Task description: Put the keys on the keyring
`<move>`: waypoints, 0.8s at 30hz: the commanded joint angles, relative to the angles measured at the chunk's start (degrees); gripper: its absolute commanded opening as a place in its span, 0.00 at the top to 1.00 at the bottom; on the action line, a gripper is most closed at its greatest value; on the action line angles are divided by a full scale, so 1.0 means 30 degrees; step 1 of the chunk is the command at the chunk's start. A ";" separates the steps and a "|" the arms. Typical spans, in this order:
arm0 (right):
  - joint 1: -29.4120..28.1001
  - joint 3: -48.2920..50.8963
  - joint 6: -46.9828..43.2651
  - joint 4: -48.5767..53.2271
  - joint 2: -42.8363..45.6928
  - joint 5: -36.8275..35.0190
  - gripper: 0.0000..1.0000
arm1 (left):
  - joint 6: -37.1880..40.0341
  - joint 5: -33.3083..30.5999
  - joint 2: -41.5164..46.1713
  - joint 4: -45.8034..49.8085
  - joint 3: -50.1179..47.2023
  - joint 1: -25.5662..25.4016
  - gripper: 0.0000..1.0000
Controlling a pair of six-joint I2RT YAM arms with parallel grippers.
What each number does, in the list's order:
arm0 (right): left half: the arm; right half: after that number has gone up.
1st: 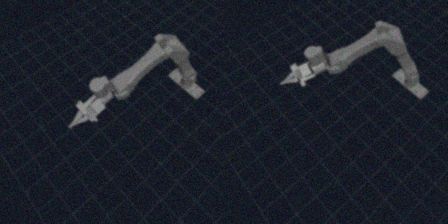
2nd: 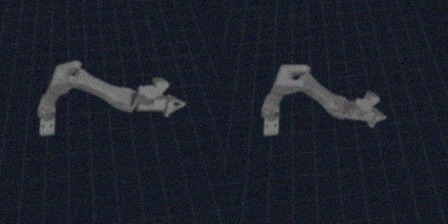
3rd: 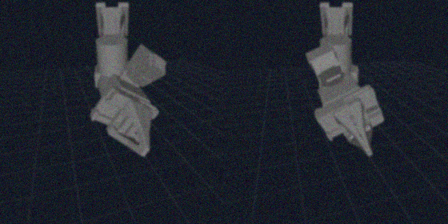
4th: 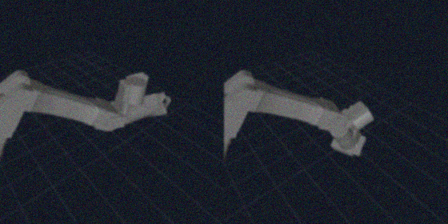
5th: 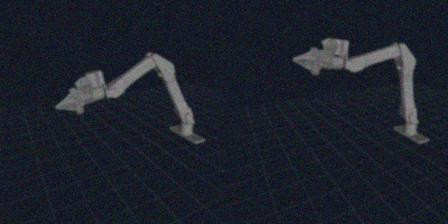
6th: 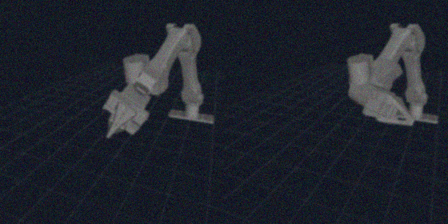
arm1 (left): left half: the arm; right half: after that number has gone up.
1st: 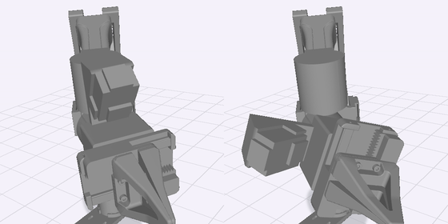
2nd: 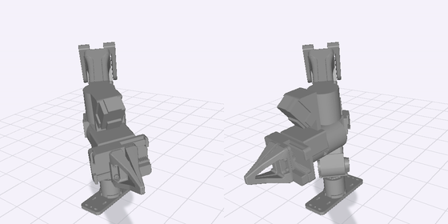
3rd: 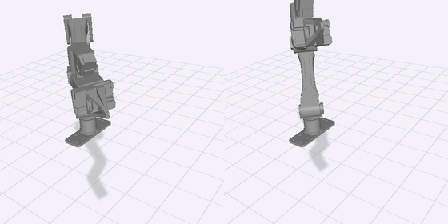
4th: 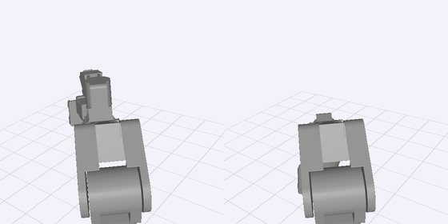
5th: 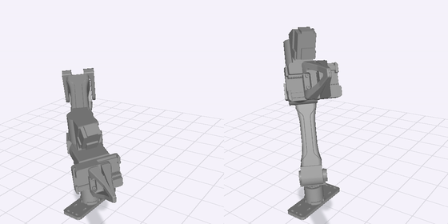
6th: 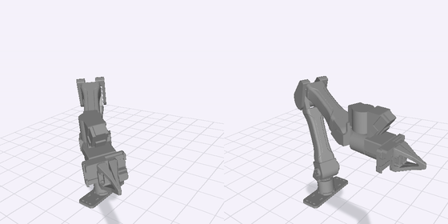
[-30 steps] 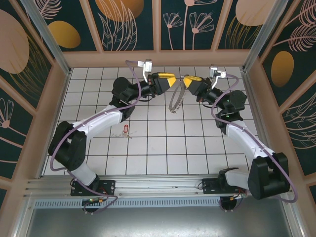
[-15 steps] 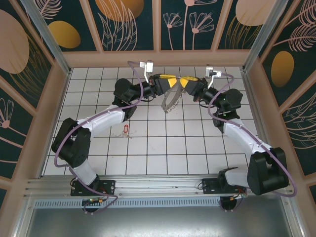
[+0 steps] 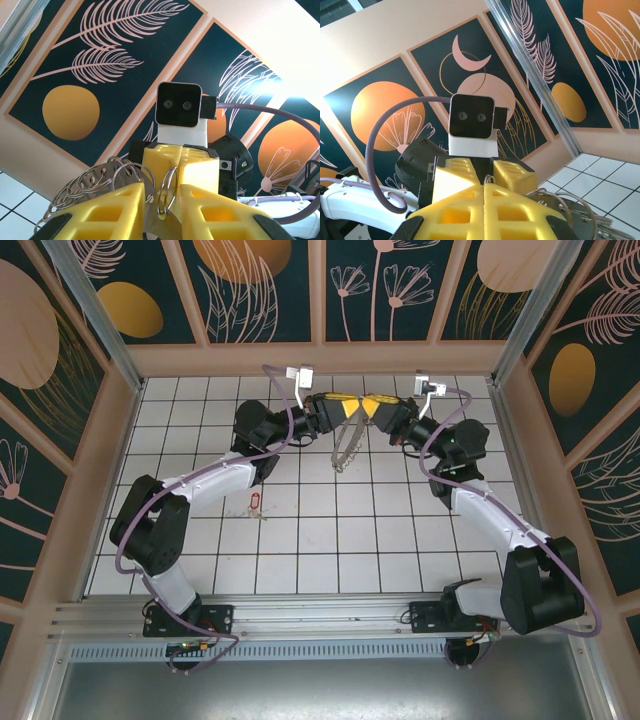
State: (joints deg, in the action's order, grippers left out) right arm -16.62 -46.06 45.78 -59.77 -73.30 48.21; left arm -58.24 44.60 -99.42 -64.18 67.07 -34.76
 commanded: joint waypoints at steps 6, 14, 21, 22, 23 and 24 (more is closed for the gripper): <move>-0.0313 -0.0770 -0.0231 -0.0718 0.0116 -0.0099 1.00 | -0.0131 0.0170 -0.0219 -0.1062 0.0407 0.0060 0.79; -0.0312 -0.0772 -0.0546 -0.0061 0.0189 -0.0230 1.00 | -0.0159 0.0153 -0.0227 -0.1260 0.0466 0.0073 0.93; 0.1155 -0.0227 -0.1113 0.2588 0.1705 -0.1308 0.53 | 0.2891 -0.0126 0.0982 0.2215 0.0665 0.0079 1.00; 0.1497 -0.0047 -0.1109 0.2901 0.2030 -0.1453 0.51 | 0.3684 -0.0130 0.1199 0.3034 0.0786 0.0097 1.00; 0.1879 0.0182 -0.1130 0.3366 0.2403 -0.1572 0.50 | 0.4615 -0.0208 0.1461 0.4105 0.0965 0.0086 1.00; 0.2211 0.0376 -0.1194 0.3752 0.2772 -0.1689 0.49 | 0.5580 -0.0282 0.1721 0.5117 0.1122 0.0094 1.00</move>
State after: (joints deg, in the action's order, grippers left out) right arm -12.14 -45.93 43.46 -51.40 -68.97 44.95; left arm -50.65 44.42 -98.59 -55.66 67.24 -34.76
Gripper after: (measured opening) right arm 0.504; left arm 0.050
